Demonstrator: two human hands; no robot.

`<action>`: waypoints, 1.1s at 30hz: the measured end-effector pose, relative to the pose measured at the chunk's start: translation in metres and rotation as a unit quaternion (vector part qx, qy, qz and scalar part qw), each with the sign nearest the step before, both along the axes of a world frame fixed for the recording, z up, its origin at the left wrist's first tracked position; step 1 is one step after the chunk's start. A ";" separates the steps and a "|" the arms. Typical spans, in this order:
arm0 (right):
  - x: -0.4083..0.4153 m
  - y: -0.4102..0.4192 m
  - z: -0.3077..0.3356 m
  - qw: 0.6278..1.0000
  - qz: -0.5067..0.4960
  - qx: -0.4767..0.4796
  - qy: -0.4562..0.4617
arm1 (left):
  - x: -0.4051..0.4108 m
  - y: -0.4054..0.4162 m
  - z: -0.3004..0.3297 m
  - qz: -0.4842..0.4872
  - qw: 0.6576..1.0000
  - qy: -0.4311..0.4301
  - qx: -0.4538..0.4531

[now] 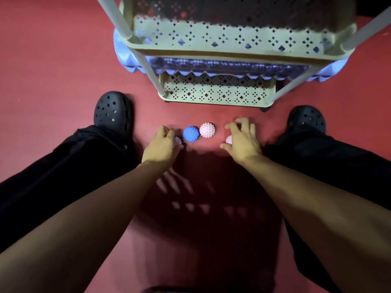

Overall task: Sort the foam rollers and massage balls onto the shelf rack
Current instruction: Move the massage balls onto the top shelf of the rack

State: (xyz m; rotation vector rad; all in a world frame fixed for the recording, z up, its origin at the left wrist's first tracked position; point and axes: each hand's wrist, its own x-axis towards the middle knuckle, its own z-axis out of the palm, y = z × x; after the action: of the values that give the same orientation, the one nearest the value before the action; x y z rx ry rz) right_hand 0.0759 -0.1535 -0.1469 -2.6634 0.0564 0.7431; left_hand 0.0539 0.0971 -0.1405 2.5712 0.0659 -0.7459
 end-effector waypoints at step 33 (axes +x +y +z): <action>0.010 0.026 -0.003 0.989 -0.060 0.112 0.076 | 0.024 -0.013 -0.030 0.007 1.000 0.024 -0.014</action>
State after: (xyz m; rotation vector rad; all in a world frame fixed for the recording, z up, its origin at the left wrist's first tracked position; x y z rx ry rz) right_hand 0.0859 -0.1274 -0.1496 -2.3649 0.1608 0.8580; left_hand 0.0778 0.0844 -0.1708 2.5241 0.0885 -0.7977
